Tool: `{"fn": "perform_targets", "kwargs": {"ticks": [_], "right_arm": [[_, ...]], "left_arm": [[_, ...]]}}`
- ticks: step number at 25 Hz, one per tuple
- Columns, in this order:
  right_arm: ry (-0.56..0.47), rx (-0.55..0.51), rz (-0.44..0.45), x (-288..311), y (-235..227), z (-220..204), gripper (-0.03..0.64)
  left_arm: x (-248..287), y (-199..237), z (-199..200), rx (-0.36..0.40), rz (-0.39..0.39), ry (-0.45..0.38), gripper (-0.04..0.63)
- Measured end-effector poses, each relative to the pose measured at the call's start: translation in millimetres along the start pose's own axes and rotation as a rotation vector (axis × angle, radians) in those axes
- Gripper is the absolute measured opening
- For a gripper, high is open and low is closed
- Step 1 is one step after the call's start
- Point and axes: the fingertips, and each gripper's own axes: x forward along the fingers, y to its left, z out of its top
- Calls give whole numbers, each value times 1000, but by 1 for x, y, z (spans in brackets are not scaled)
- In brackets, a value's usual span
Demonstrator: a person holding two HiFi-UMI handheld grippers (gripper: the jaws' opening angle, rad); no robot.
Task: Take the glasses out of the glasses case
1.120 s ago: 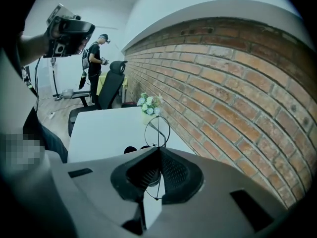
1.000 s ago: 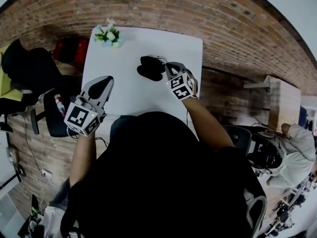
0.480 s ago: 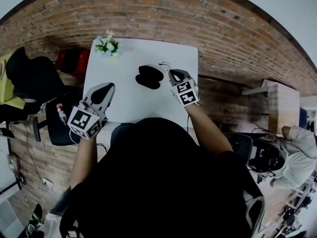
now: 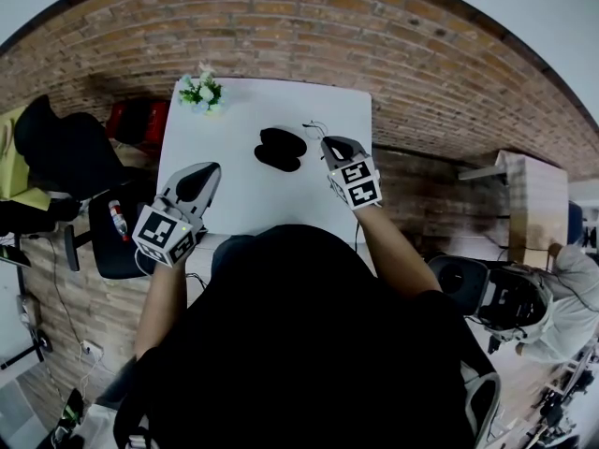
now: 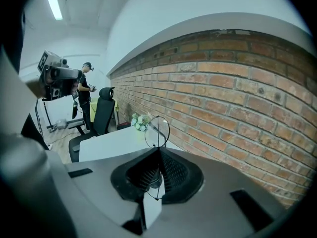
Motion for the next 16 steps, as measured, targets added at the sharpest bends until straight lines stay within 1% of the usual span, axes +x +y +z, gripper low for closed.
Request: {"fn": "perform_targets", "kwargs": {"ticks": [5,12,16], "right_arm": [[-32,-14,-7,-9,-2,7,23],[-31,2,1,-18,0,5,25],[-38,7,4,-20,1,5,24]], "left_arm": [[2,-8,0,13,-10,13,12],[2,-12,1,13,-10,13,12],[2,-17,-5,9,-17,30,12]]}}
